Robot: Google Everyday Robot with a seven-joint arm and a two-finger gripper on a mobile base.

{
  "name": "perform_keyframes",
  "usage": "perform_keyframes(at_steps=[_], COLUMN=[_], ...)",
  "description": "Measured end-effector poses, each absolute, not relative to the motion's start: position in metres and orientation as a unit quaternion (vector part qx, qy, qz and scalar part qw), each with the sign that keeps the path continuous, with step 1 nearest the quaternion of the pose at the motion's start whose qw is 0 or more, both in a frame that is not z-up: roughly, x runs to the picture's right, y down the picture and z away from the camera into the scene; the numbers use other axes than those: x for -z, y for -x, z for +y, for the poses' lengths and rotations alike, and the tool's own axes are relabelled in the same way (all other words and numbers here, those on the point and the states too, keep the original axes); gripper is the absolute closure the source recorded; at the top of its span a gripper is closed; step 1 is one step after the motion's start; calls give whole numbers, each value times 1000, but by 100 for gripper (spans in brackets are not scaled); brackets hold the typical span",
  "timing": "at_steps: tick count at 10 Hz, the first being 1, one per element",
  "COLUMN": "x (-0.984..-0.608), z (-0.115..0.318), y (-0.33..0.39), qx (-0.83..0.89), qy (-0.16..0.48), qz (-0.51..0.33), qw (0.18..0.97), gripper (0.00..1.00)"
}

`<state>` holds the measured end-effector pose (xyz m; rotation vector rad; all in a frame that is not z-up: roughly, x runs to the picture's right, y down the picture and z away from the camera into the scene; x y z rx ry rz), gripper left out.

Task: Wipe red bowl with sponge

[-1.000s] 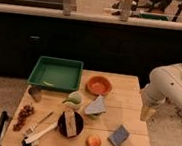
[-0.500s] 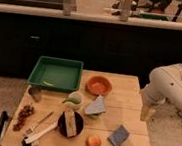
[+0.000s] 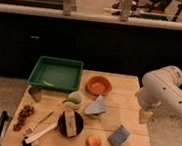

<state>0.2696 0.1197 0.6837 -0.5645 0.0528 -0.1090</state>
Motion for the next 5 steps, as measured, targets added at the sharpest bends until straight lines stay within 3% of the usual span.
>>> perform_keyframes(at_steps=[5], x=[-682], z=[130], y=[-257], qx=[110], qy=[277], qz=[23], qw=[954], gripper=[20])
